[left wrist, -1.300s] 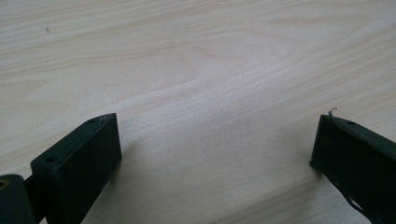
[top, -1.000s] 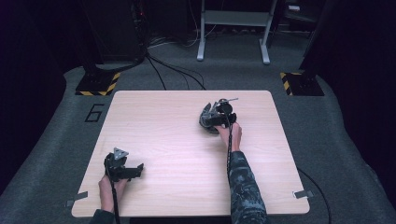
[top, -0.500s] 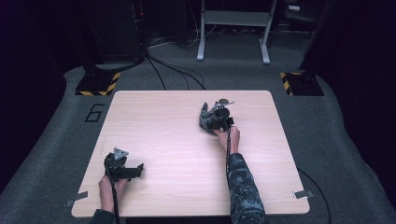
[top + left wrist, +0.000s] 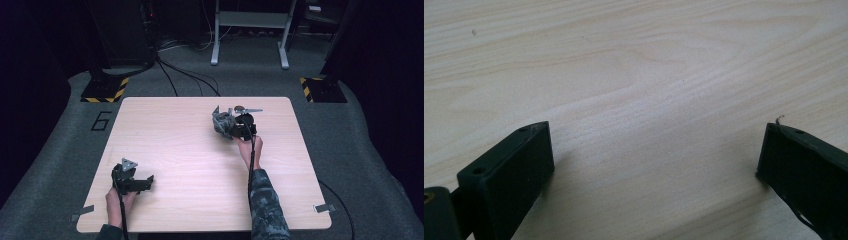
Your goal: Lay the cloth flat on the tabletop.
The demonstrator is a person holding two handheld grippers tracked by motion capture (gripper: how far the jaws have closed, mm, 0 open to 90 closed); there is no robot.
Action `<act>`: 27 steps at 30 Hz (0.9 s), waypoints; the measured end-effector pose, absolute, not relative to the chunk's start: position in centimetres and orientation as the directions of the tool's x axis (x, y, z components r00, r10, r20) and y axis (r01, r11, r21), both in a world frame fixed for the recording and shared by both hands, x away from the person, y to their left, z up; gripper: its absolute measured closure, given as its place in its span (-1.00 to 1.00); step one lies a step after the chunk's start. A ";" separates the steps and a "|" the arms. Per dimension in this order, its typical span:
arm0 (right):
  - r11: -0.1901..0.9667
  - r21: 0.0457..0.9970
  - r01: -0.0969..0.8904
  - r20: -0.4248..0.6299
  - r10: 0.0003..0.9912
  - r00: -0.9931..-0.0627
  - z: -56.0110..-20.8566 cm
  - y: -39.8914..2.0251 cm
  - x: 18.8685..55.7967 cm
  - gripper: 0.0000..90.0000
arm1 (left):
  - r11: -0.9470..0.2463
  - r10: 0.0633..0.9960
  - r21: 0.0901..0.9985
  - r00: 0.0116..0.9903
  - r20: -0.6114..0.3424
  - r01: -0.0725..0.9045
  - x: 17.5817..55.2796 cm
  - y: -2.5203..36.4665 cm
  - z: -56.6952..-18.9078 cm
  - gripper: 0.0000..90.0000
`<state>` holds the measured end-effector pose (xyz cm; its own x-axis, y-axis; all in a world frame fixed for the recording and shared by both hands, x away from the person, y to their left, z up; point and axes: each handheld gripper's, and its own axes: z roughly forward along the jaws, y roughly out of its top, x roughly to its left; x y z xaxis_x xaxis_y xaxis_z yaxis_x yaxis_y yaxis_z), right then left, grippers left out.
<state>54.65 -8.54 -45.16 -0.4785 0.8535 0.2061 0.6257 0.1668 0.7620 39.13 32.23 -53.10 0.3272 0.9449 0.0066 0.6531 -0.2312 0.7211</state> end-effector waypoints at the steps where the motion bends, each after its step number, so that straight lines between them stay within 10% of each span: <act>1: 0.167 0.762 0.626 0.206 0.854 -0.479 -45.2 -8.5 54.7 0.56 | -0.231 0.945 0.721 0.327 0.006 0.653 39.1 32.2 -53.1 -0.97; 27: 0.263 0.820 0.509 0.151 0.758 -0.635 -43.9 -8.2 42.5 0.53 | -0.231 0.945 0.722 0.327 0.007 0.653 39.1 32.2 -53.1 -0.97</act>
